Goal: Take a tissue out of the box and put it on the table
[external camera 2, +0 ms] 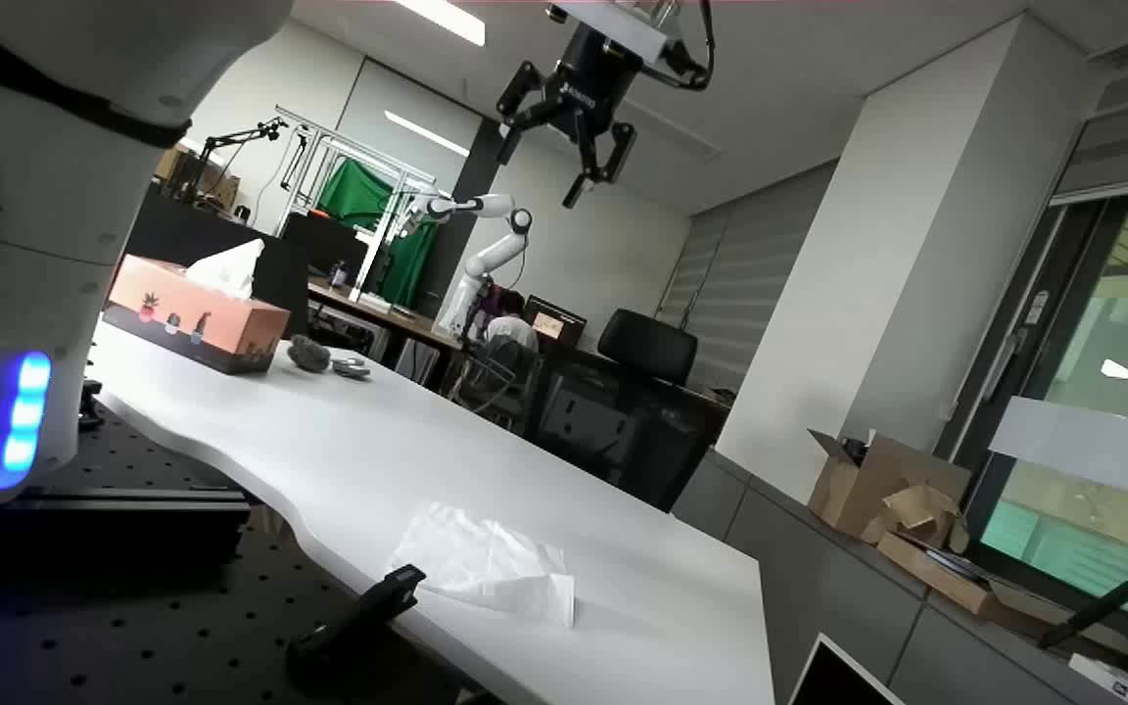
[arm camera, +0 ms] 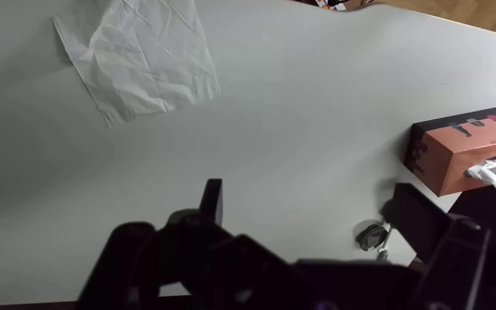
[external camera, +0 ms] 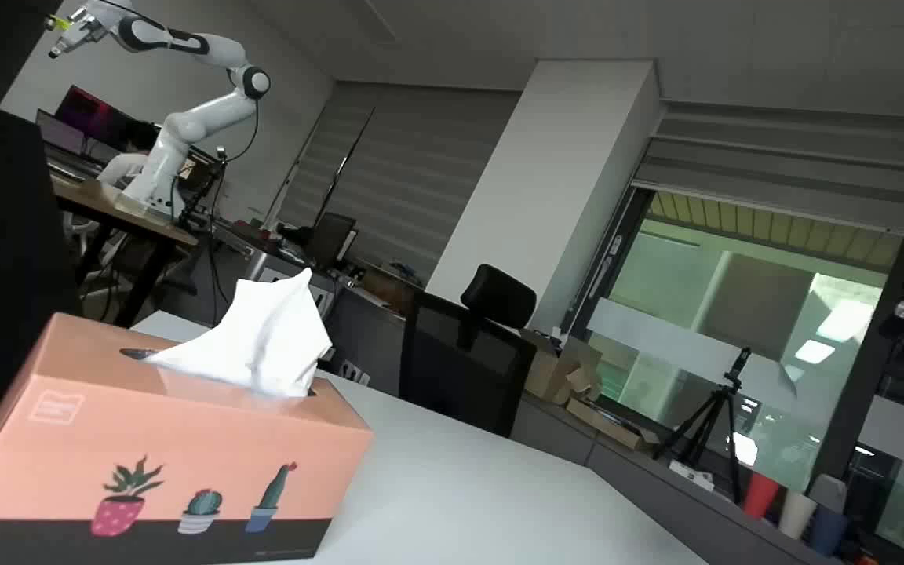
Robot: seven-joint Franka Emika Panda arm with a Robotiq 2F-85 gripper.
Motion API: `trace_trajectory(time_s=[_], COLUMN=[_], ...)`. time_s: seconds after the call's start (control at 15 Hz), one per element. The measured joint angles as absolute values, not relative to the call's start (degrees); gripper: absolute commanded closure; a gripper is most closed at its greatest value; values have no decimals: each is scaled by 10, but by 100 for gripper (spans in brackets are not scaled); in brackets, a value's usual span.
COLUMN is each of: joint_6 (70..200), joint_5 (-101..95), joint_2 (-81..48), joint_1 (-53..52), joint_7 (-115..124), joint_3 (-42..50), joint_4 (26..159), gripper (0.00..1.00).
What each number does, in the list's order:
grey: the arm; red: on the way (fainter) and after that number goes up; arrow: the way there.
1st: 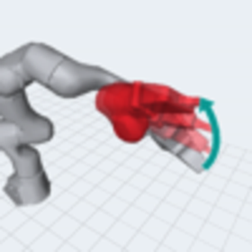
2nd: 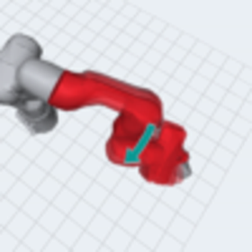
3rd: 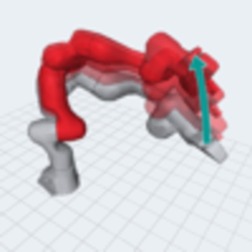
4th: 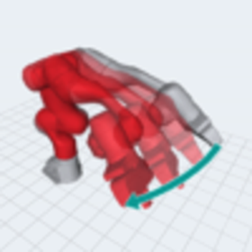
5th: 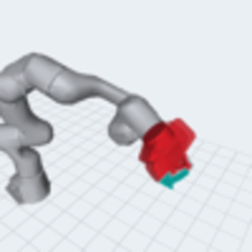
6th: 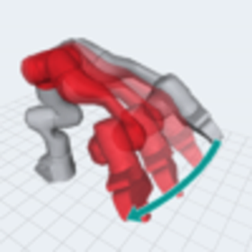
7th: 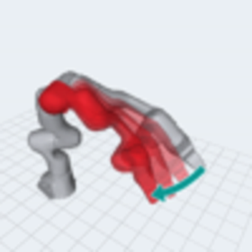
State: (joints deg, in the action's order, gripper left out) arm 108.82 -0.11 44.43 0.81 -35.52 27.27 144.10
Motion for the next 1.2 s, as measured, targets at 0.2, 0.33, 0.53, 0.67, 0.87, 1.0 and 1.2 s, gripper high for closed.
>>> trace_trajectory(time_s=[0.2,0.33,0.53,0.67,0.87,1.0,1.2], joint_6=[1088,1088,1088,1088,1088,1091,1107], joint_5=[-1,-1,-1,-1,0,2,4], joint_2=[444,444,444,444,444,439,417], joint_1=[8,8,8,8,9,9,-9], joint_7=[-355,-355,-355,-355,-357,-376,-458], joint_3=[273,273,273,273,272,269,267], joint_4=[1441,1441,1441,1441,1441,1442,1443], gripper=[0,0,0,0,0,0,0])
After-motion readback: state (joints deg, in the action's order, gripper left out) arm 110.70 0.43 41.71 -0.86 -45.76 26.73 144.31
